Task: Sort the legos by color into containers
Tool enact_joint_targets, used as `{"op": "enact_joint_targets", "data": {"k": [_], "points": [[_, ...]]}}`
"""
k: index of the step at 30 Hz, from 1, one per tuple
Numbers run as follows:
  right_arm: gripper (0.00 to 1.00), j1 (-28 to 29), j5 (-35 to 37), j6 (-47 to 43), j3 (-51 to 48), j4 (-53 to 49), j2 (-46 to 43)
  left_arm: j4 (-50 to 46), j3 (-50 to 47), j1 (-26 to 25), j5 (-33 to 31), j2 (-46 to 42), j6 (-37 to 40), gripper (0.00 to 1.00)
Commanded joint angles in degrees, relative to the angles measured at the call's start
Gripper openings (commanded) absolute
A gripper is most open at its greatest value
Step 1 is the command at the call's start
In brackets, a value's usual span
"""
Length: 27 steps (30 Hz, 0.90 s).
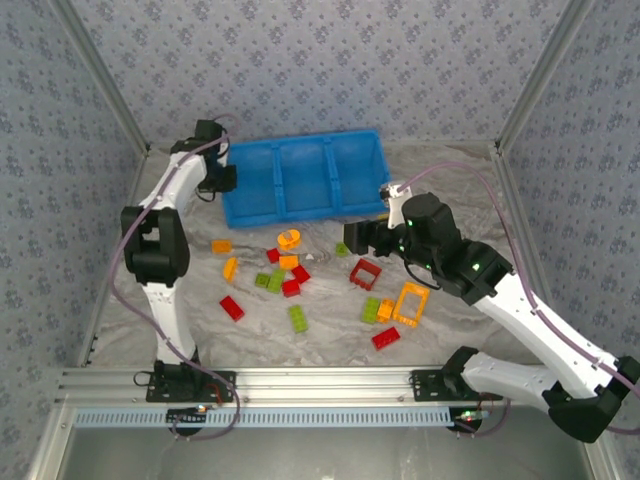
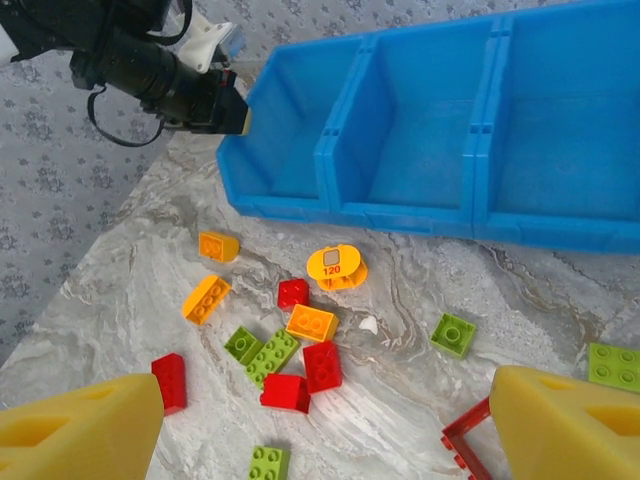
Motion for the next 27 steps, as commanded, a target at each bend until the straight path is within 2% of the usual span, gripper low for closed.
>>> {"op": "enact_joint_targets", "data": {"k": [1,7,20,27], "points": [[0.88,-0.33,0.79,-0.56,1.05,-2.02,-1.46,0.44,3.05,-2.53,2.56,1.78,3.91,0.0],[0.88,-1.09,1.26,-0.21,-0.2,-2.11,-2.42,-0.03,3.22,-4.97,1.1,3.19,6.3,0.0],[0.88,-2.9,-0.5,0.09,0.32,-2.63,-0.52,3.81,-5.58,-4.56,-1.72,-2.53,-1.72,0.0],[0.88,-4.5,0.06,0.86,-0.29,-4.85,-0.95,5.47,-10.2,-4.23,-2.66,-5.69,-1.83,0.0]]}}
